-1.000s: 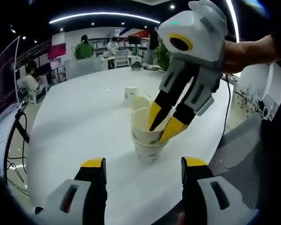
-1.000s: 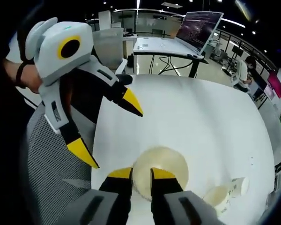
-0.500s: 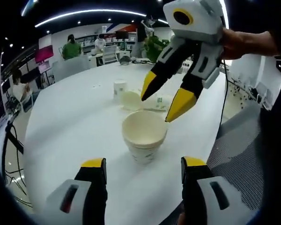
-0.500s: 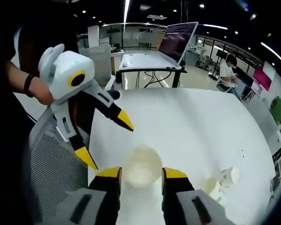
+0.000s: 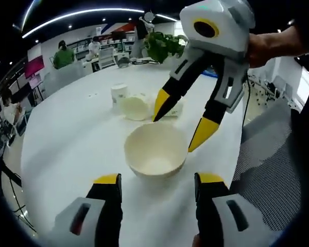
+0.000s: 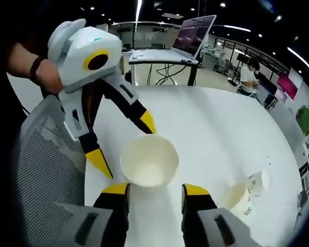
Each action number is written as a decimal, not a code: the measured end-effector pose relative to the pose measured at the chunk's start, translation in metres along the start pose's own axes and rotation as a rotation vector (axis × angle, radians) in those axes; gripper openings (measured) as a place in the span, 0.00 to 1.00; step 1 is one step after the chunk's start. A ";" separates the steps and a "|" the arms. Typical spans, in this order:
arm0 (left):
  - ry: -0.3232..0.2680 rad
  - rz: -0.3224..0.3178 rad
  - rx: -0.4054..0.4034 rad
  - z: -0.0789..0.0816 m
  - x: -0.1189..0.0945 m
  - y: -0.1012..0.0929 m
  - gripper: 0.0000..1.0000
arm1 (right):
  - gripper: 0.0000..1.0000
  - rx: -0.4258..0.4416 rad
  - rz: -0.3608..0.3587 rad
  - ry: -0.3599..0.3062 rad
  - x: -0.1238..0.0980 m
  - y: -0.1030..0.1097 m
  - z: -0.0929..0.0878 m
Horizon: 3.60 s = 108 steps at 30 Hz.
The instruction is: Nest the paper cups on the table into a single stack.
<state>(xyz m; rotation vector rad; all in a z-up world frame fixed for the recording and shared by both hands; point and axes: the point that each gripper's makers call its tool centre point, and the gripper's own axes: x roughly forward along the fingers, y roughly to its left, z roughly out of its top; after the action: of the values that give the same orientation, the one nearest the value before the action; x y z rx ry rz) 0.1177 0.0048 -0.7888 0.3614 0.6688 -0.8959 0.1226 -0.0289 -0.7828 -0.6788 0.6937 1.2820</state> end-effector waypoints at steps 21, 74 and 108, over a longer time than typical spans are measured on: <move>0.007 -0.004 0.011 0.015 0.024 0.012 0.44 | 0.34 0.115 -0.091 0.014 -0.016 -0.028 -0.025; -0.033 0.125 -0.156 -0.006 -0.061 0.003 0.55 | 0.38 0.516 -0.338 0.076 -0.022 -0.112 -0.121; -0.142 0.007 -0.112 0.039 -0.056 0.004 0.54 | 0.38 0.468 -0.475 -0.122 -0.071 -0.070 -0.068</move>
<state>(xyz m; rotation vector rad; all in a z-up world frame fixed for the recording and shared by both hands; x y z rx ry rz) 0.1111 0.0188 -0.7221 0.1985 0.5836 -0.8649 0.1753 -0.1358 -0.7655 -0.3452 0.6522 0.6813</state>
